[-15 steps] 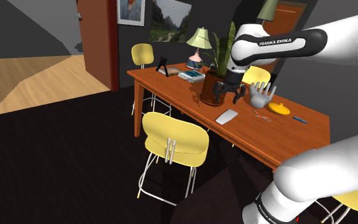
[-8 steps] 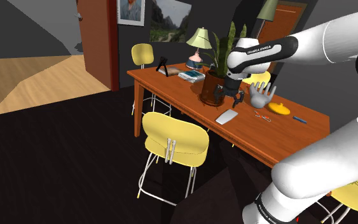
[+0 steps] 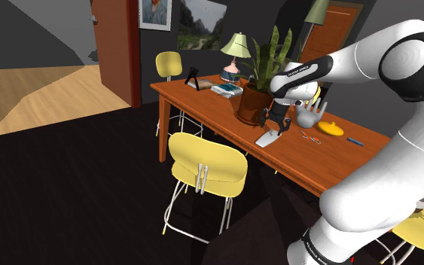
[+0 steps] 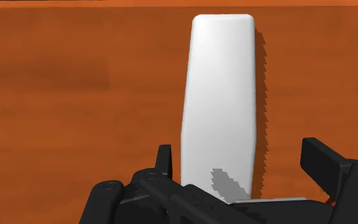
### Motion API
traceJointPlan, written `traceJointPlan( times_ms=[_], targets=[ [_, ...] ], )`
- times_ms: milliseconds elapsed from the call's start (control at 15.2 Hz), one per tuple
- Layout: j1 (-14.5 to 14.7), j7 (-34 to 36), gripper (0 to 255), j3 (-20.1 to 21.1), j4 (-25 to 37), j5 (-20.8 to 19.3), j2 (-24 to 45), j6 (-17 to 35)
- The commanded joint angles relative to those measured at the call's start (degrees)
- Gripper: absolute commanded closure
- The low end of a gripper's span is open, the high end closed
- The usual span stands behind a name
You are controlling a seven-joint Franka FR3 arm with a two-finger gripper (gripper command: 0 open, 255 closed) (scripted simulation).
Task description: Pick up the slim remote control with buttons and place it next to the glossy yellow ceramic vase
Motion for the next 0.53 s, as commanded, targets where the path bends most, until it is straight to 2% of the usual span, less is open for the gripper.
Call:
traceJointPlan(
  times_ms=[0, 462],
  targets=[
    [-0.6, 1.27, 0, -0.58, -0.41, 0.38, 1.5, 2.03],
    [-0.61, 0.8, 0, -0.59, -2.24, 1.04, 4.75, 7.07]
  ],
)
